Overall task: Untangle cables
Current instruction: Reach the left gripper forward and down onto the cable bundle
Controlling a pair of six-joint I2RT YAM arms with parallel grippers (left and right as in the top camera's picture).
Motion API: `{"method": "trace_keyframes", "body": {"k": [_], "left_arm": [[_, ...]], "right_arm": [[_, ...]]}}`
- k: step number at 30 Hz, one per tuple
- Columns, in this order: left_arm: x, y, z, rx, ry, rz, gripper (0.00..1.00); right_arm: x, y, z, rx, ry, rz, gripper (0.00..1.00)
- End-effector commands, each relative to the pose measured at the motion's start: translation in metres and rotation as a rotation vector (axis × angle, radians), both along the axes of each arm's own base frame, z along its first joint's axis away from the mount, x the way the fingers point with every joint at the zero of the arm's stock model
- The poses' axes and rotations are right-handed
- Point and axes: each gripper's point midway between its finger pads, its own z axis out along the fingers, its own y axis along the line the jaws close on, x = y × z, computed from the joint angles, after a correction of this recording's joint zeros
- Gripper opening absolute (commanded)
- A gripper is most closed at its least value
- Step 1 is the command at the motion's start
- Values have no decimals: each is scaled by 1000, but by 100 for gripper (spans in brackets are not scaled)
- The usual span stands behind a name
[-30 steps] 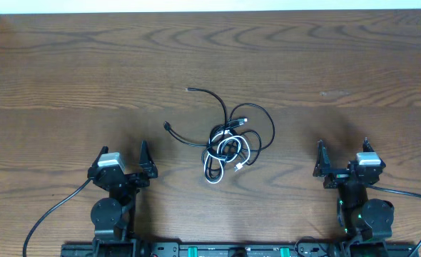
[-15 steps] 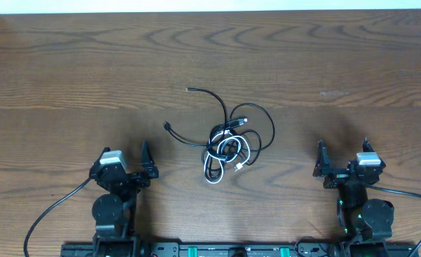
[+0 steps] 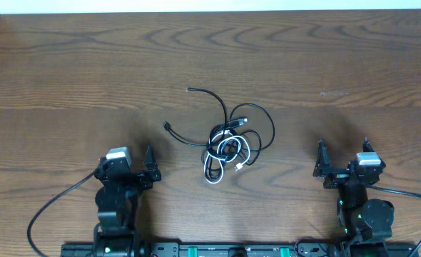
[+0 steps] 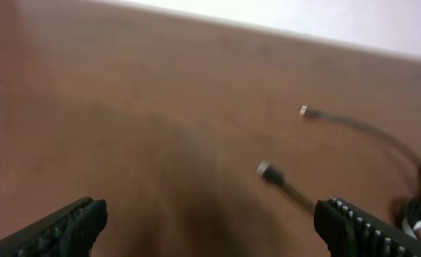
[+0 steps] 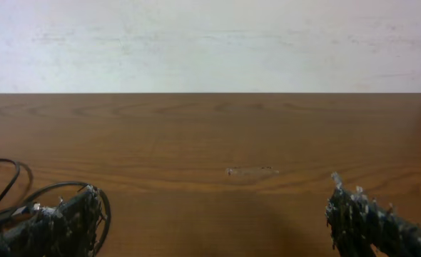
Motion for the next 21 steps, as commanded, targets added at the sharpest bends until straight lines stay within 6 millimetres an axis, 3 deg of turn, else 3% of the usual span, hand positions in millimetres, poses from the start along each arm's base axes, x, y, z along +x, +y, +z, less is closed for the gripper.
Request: {"method": "trace_keyframes", "body": {"k": [1, 8, 15, 21], "left_arm": [[8, 1, 15, 11, 44, -1, 98], [49, -37, 45, -40, 208, -227, 98], [87, -78, 41, -106, 478, -434, 98], [103, -125, 32, -4, 654, -582, 98]], "right_arm": [[0, -2, 0, -12, -3, -8, 99], [0, -2, 0, -12, -3, -8, 99], [0, -2, 0, -12, -3, -8, 99], [0, -2, 0, -12, -3, -8, 99]]}}
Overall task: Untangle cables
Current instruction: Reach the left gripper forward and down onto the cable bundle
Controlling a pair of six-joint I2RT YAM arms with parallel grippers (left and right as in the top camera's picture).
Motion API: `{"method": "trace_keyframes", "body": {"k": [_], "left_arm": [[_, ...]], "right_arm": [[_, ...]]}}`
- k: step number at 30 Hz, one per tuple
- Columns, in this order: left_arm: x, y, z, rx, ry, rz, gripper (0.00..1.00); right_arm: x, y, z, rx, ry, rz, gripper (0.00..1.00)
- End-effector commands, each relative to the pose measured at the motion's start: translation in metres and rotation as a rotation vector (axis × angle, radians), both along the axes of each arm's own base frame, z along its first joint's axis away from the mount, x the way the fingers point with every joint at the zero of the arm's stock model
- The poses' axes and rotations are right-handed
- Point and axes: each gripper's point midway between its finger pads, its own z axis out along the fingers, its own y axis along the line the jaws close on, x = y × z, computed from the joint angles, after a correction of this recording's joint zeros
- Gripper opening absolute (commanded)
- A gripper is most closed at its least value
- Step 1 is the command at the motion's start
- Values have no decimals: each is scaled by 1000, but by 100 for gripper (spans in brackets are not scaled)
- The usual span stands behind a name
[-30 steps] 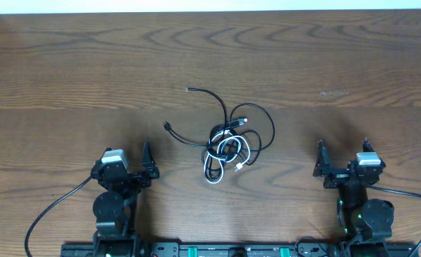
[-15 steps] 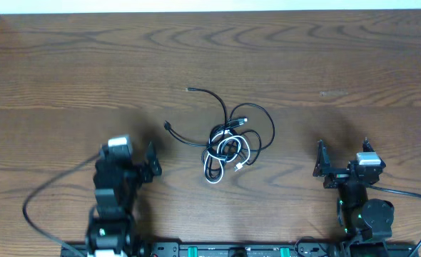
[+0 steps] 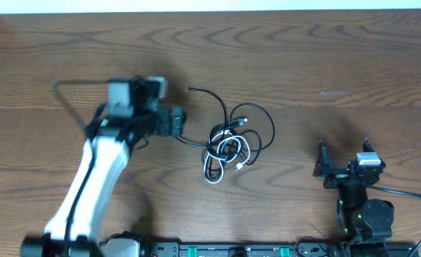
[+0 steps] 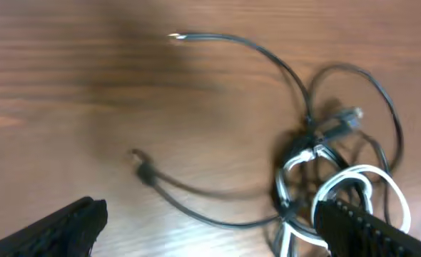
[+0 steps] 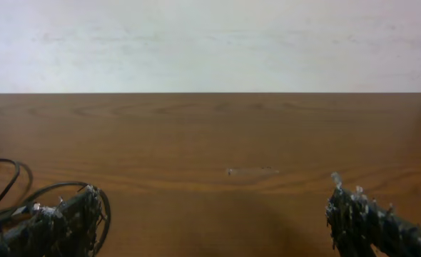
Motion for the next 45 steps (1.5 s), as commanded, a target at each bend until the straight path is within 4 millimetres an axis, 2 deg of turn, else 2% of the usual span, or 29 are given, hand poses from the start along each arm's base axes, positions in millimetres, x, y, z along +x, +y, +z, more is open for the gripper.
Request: {"method": "trace_keyframes", "body": {"k": [1, 6, 14, 30, 38, 41, 43, 45], "left_arm": [[11, -29, 6, 47, 1, -121, 98], [8, -60, -5, 112, 28, -247, 98], [-5, -82, -11, 120, 47, -319, 98], [-11, -81, -13, 123, 74, -320, 98], [-22, -94, -18, 132, 92, -365, 98], [-22, -95, -26, 166, 105, -350, 98], [-16, -83, -41, 240, 138, -261, 98], [-13, -82, -54, 247, 168, -227, 98]], "right_arm": [[0, -2, 0, -12, -3, -8, 99], [0, -2, 0, -12, -3, -8, 99], [0, -2, 1, -12, -4, -8, 99], [0, -2, 1, -12, -4, -8, 99], [0, -2, 0, -12, -3, -8, 99], [0, -2, 1, -12, -4, -8, 99], [0, -2, 1, -12, -4, -8, 99], [0, -2, 0, -12, -3, -8, 99]]}}
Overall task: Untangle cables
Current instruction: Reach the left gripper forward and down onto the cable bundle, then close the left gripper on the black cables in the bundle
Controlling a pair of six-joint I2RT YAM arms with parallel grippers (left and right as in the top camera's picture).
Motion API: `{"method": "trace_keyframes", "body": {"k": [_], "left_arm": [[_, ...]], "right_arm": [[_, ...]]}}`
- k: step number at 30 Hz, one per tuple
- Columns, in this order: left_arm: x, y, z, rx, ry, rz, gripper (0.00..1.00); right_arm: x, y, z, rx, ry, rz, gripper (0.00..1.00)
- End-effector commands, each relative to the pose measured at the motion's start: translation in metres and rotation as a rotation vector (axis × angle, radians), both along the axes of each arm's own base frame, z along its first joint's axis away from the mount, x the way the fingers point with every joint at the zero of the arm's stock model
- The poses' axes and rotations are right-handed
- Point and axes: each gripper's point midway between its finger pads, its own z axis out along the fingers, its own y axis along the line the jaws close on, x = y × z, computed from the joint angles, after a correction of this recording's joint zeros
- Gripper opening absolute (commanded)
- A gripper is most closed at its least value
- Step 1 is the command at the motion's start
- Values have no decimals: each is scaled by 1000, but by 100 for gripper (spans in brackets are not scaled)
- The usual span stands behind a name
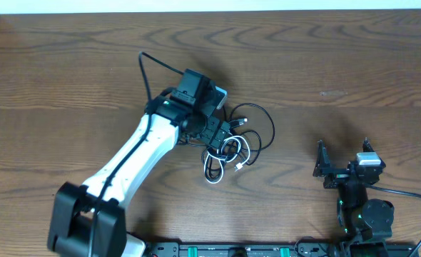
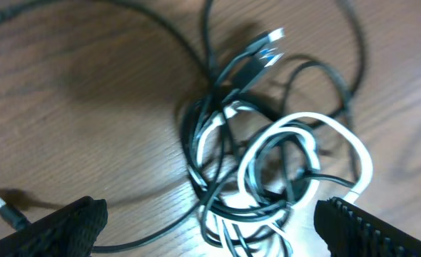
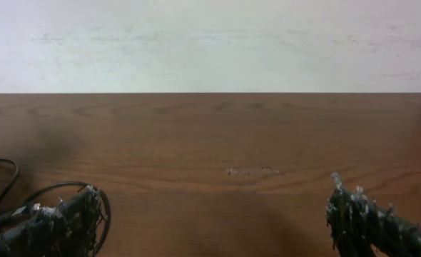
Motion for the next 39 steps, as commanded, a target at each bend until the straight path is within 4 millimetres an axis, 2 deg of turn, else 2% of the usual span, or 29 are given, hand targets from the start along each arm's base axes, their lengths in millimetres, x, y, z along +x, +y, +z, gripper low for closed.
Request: {"method": "trace_keyframes", "body": {"k": [1, 6, 11, 25, 31, 39], "left_arm": [[13, 12, -25, 81, 28, 110, 98], [18, 4, -56, 96, 72, 121, 98], [21, 0, -71, 103, 79, 115, 98], [24, -1, -72, 102, 68, 115, 98], [27, 29, -75, 262, 32, 160, 98], [24, 25, -75, 236, 49, 151, 98]], "right_arm": [[0, -2, 0, -12, -3, -8, 99], [0, -2, 0, -12, -3, -8, 99], [0, -2, 0, -12, -3, -8, 99], [0, -2, 0, -12, -3, -8, 99], [0, -2, 0, -12, -3, -8, 99], [0, -2, 0, -12, -3, -8, 99]]}}
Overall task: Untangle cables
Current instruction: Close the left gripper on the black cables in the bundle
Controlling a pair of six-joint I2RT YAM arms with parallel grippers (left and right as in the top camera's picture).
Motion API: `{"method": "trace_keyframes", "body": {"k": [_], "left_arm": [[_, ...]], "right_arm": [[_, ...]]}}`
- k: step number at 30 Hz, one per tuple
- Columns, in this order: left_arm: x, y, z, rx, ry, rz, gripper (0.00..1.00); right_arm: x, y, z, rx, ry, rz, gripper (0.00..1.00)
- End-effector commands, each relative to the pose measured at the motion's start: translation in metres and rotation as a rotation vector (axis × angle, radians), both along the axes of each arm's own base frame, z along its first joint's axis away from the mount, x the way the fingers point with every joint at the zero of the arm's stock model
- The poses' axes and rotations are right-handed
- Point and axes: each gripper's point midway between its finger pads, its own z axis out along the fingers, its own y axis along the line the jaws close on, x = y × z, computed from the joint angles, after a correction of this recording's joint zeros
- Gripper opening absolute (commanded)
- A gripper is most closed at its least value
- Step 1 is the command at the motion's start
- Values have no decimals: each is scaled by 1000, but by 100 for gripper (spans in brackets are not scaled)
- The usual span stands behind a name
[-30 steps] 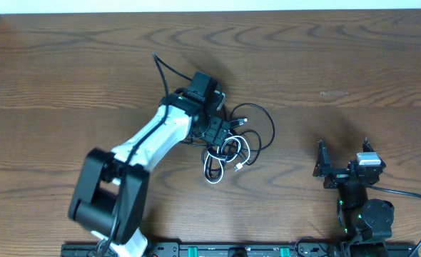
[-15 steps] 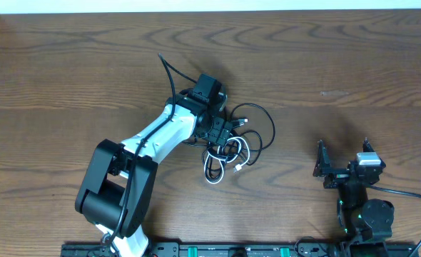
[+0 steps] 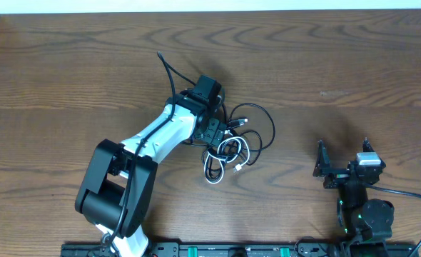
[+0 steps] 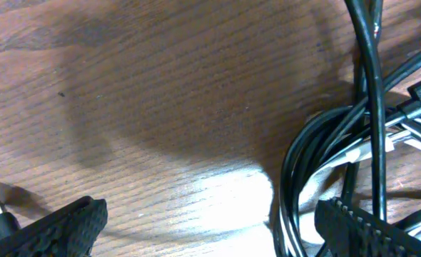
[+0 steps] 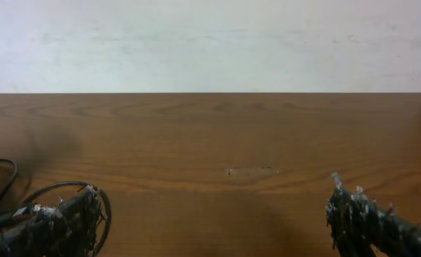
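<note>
A knot of black and white cables (image 3: 233,145) lies mid-table. My left gripper (image 3: 212,133) hangs low over the knot's left edge, open, with nothing between its fingers. In the left wrist view the left gripper (image 4: 210,232) straddles bare wood, black cable strands (image 4: 371,107) run down by the right fingertip (image 4: 367,228), a white strand (image 4: 325,168) shows behind them, and a small plug lies by the left fingertip. My right gripper (image 3: 342,155) rests open near the table's front right, far from the knot; in its own view the right gripper (image 5: 210,228) is empty.
Brown wooden table (image 3: 339,64) with a pale wall along its far edge (image 5: 210,43). The left arm's own black lead (image 3: 166,71) arches over the table behind the arm. A faint scuff (image 5: 250,170) marks the wood ahead of the right gripper.
My left gripper has dropped lower and nearer the left side of the knot, so the cables now fill its view close up. The cables lie as before. The right arm has not moved.
Both grippers first rested open at the table's front edge. Then the left arm was stretched out left of the knot, then above the knot's upper left, and now it sits low at the knot's left edge, still open. The right arm stayed parked.
</note>
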Motion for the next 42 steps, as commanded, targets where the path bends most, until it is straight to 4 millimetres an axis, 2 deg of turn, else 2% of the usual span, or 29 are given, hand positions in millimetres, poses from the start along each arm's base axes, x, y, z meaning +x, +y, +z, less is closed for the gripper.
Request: {"method": "trace_keyframes", "body": {"k": [1, 10, 23, 26, 35, 36, 39, 42], "left_arm": [[3, -2, 1, -4, 0, 2, 98], [-7, -7, -6, -41, 35, -10, 98], [-16, -3, -15, -31, 57, -10, 98], [-16, -2, -15, -30, 58, -10, 88], [-21, 0, -20, -24, 72, -9, 87], [-21, 0, -20, -24, 70, -9, 85], [-21, 0, -20, -25, 71, -9, 69], [-21, 0, -20, -25, 71, -9, 62]], "right_arm": [[0, -2, 0, -12, -3, -8, 99], [0, -2, 0, -12, -3, -8, 99], [0, -2, 0, -12, -3, -8, 99], [0, -2, 0, -12, -3, -8, 99], [0, -2, 0, -12, -3, -8, 99], [0, -2, 0, -12, -3, -8, 99], [0, -2, 0, -12, -3, -8, 99], [0, -2, 0, -12, -3, -8, 99]]}}
